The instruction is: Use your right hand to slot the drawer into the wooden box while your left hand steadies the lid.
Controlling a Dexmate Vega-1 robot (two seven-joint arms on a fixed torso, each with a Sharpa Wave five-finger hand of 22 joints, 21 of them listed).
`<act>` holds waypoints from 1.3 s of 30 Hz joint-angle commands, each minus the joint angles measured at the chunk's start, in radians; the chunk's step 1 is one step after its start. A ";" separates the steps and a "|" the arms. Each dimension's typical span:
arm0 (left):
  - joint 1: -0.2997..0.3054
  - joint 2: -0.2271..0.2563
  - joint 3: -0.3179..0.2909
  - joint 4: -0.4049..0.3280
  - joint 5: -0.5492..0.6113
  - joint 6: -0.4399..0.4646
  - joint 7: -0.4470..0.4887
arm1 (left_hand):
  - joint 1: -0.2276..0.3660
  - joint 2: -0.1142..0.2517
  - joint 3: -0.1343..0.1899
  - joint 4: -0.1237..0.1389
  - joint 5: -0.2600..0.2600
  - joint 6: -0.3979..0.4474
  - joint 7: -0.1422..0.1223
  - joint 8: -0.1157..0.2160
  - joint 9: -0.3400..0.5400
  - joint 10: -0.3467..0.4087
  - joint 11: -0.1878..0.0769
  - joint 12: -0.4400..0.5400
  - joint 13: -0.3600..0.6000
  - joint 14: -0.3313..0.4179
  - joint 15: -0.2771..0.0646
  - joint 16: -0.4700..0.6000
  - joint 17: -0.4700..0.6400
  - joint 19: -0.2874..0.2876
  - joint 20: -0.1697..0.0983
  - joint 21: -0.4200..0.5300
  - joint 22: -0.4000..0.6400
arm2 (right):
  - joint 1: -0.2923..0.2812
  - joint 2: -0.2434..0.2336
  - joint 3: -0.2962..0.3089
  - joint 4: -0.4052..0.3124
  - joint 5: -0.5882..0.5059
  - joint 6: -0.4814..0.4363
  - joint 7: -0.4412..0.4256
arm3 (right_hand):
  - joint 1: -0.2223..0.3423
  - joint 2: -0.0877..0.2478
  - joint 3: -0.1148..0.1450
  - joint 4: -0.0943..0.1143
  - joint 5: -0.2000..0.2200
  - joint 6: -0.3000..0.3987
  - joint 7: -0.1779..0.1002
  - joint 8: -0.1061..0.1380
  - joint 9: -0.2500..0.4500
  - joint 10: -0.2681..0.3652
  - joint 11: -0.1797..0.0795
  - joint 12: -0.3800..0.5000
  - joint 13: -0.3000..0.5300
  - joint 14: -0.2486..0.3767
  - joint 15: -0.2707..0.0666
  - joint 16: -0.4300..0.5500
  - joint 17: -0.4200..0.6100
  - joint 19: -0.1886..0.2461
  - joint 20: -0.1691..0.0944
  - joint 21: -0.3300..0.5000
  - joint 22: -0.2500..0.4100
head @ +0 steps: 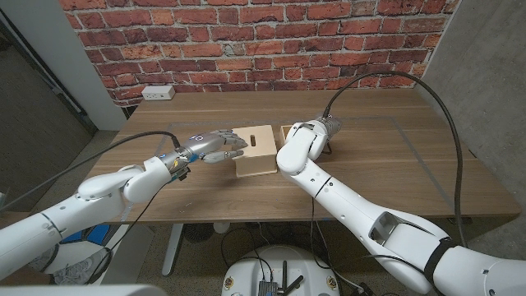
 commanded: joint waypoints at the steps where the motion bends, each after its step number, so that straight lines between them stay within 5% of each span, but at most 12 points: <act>1: 0.009 0.000 0.004 -0.013 -0.003 0.019 -0.008 | 0.000 0.019 0.008 0.001 0.003 0.014 0.003 0.005 0.005 0.013 0.003 0.002 0.003 0.013 -0.177 0.005 0.002 0.010 -0.154 0.005 0.003 | 0.022 -0.021 -0.010 0.001 -0.017 0.022 0.075 | 0.060 0.070 0.018 0.013 0.006 0.082 -0.023 0.005 0.013 0.077 -0.067 -0.002 0.002 0.007 -0.011 -0.001 0.004 -0.006 -0.095 0.007 -0.001; 22: 0.005 -0.003 0.009 -0.013 -0.012 0.018 -0.013 | 0.003 0.018 0.013 -0.002 0.004 0.020 0.004 0.000 0.005 0.017 0.006 -0.005 0.003 0.021 -0.176 0.001 0.001 0.012 -0.160 0.002 0.003 | 0.034 0.003 0.042 0.057 -0.138 0.146 0.210 | 0.058 0.071 0.020 0.014 0.006 0.076 -0.022 -0.002 0.014 0.074 -0.059 -0.013 0.007 0.002 -0.011 -0.010 0.009 -0.019 -0.096 0.017 -0.003; 39: 0.006 -0.008 0.017 -0.011 -0.015 0.022 -0.012 | 0.005 0.017 0.017 -0.007 0.004 0.022 0.005 -0.003 0.006 0.023 0.008 -0.008 0.003 0.027 -0.176 -0.002 0.000 0.014 -0.160 0.000 0.003 | 0.045 0.037 0.045 0.089 -0.116 0.170 0.180 | 0.056 0.072 0.019 0.014 0.006 0.076 -0.020 -0.004 0.014 0.074 -0.059 -0.019 0.012 0.001 -0.011 -0.013 0.014 -0.022 -0.095 0.026 -0.004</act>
